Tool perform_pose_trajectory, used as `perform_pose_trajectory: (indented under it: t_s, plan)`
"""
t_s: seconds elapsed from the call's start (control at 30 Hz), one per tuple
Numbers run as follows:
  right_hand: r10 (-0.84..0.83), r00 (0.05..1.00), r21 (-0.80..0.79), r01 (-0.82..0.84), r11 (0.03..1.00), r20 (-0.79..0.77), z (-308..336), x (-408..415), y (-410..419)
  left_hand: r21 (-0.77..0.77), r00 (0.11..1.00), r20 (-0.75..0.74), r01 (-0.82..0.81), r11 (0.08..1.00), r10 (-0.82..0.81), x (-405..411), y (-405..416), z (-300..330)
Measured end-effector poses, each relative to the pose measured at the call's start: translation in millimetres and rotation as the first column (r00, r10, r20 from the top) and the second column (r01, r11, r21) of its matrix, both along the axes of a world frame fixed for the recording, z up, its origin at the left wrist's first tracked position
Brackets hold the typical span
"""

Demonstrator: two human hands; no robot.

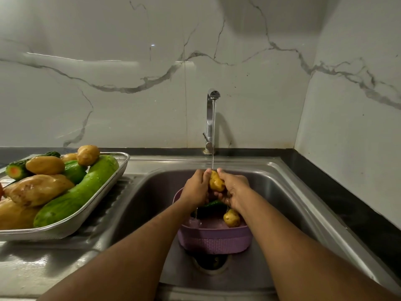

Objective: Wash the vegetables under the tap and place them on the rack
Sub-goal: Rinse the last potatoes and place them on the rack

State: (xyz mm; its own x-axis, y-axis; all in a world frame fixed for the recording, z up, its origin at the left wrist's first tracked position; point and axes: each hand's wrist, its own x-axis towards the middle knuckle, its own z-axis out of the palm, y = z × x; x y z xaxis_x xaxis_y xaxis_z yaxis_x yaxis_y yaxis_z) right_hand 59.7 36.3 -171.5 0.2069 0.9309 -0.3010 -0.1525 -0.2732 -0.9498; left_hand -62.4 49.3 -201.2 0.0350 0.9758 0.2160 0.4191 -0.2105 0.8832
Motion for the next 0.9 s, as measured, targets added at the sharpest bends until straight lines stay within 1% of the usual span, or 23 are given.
perform_pose_trajectory:
  t_s: [0.1, 0.2, 0.3, 0.37, 0.43, 0.6, 0.67, 0.73, 0.8, 0.87, 0.9]
  plan:
    - [0.012, 0.999, 0.015, -0.012, 1.0, 0.03, -2, 3, 0, -0.036, 0.999, 0.034, -0.018, 0.999, 0.019, 4, 0, 2]
    - [0.088, 0.996, 0.057, -0.087, 0.995, -0.025, -1, 2, 0, -0.115, 0.99, 0.1, -0.089, 0.989, 0.101, 5, 5, 3]
    - [0.196, 0.978, 0.046, -0.194, 0.98, -0.064, 1, 0, -3, -0.196, 0.973, 0.159, -0.133, 0.972, 0.165, 0, 6, 2]
    - [0.239, 0.968, 0.046, -0.236, 0.971, -0.082, 2, -1, -6, -0.2, 0.972, 0.156, -0.144, 0.969, 0.176, -2, 5, 2]
    - [0.212, 0.975, 0.043, -0.209, 0.977, -0.069, 4, -2, -8, -0.152, 0.979, 0.116, -0.149, 0.977, 0.167, -2, 3, 1]
    - [0.051, 0.998, 0.03, -0.052, 0.998, 0.043, 1, -2, -2, 0.036, 0.984, -0.132, -0.116, 0.993, 0.12, 0, 1, 1]
    - [-0.028, 0.998, 0.02, 0.027, 0.999, 0.064, -3, -2, 1, 0.06, 0.984, -0.161, -0.07, 0.996, 0.078, 1, 0, 2]
    - [-0.108, 0.993, 0.025, 0.107, 0.994, 0.055, -4, 0, 2, 0.042, 0.986, -0.167, -0.003, 0.999, 0.01, 2, -4, 4]
    - [-0.141, 0.989, 0.037, 0.139, 0.99, 0.046, -4, 4, 2, -0.03, 0.983, -0.149, 0.1, 0.995, -0.103, 3, -4, 2]
    - [-0.112, 0.991, 0.033, 0.11, 0.993, 0.072, -4, 7, 0, -0.12, 0.975, -0.115, 0.175, 0.977, -0.189, 5, -5, 2]
    - [-0.086, 0.992, 0.03, 0.084, 0.996, 0.093, -4, 8, -1, -0.141, 0.974, -0.103, 0.185, 0.973, -0.2, 7, -4, 2]
